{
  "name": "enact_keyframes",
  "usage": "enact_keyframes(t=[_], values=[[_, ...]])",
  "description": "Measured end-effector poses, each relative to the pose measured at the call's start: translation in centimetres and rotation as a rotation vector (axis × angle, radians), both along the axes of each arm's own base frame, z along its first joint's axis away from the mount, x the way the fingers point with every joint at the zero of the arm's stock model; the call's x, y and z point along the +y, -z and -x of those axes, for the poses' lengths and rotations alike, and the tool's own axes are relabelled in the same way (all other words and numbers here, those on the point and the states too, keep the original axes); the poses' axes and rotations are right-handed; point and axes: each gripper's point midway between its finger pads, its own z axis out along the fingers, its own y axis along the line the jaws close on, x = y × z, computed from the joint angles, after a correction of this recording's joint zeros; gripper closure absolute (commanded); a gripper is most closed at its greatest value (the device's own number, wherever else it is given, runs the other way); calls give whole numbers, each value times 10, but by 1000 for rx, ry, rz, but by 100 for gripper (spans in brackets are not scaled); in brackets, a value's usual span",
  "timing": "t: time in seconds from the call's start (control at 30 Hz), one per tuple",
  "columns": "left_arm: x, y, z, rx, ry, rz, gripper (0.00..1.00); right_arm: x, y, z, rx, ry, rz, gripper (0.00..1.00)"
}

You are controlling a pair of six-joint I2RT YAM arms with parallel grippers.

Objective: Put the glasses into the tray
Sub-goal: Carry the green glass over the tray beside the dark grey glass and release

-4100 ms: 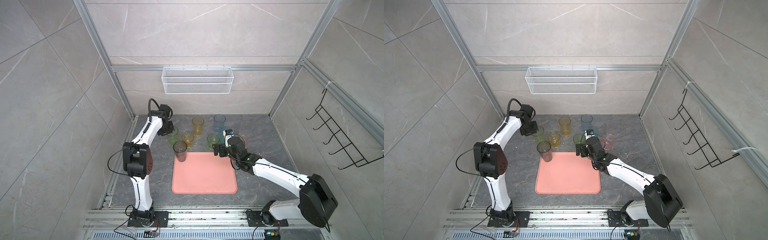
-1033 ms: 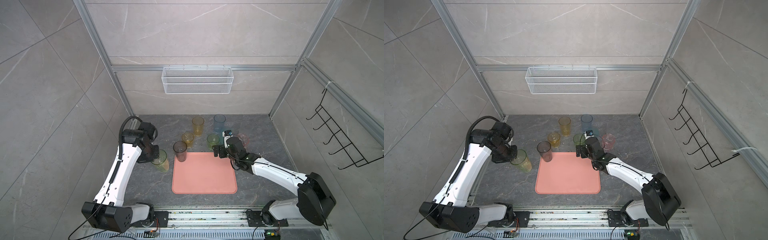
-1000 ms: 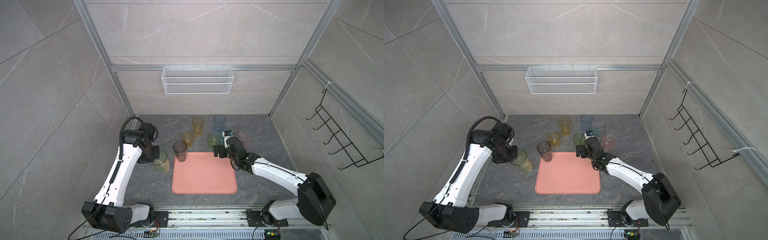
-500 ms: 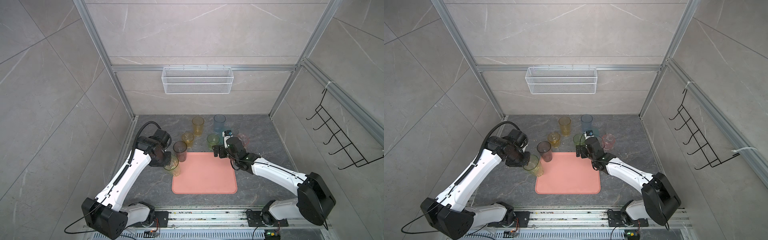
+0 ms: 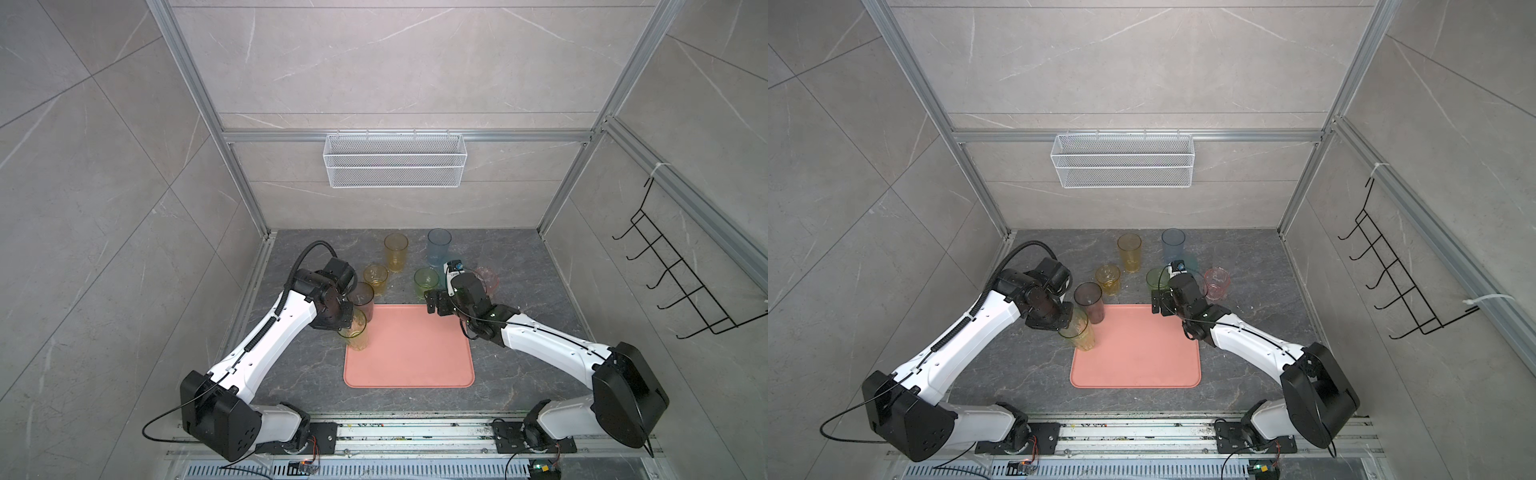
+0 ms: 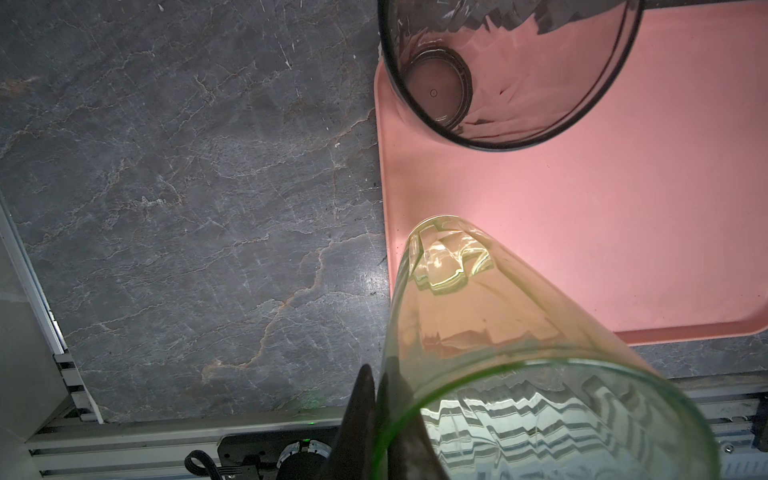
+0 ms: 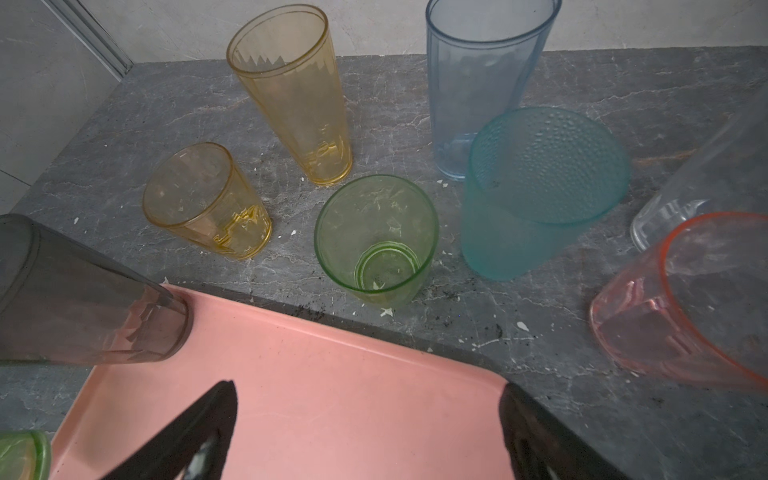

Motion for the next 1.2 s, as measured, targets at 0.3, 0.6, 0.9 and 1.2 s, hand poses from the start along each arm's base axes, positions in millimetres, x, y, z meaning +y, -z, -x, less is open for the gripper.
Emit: enact_keyframes(t=[0.3, 0.6, 0.9, 1.2], values=[[-8, 13, -9, 15, -3, -8, 100, 0, 0, 0, 2, 1, 3, 1], [-12, 23, -11, 45, -3, -29, 100, 0, -1, 0, 2, 1, 2, 1], [-14, 29, -16, 41, -5, -41, 100, 0, -3, -1, 3, 1, 3, 1], [-15, 37, -15, 58, -6, -55, 100, -1, 2, 0, 19, 1, 14, 1]])
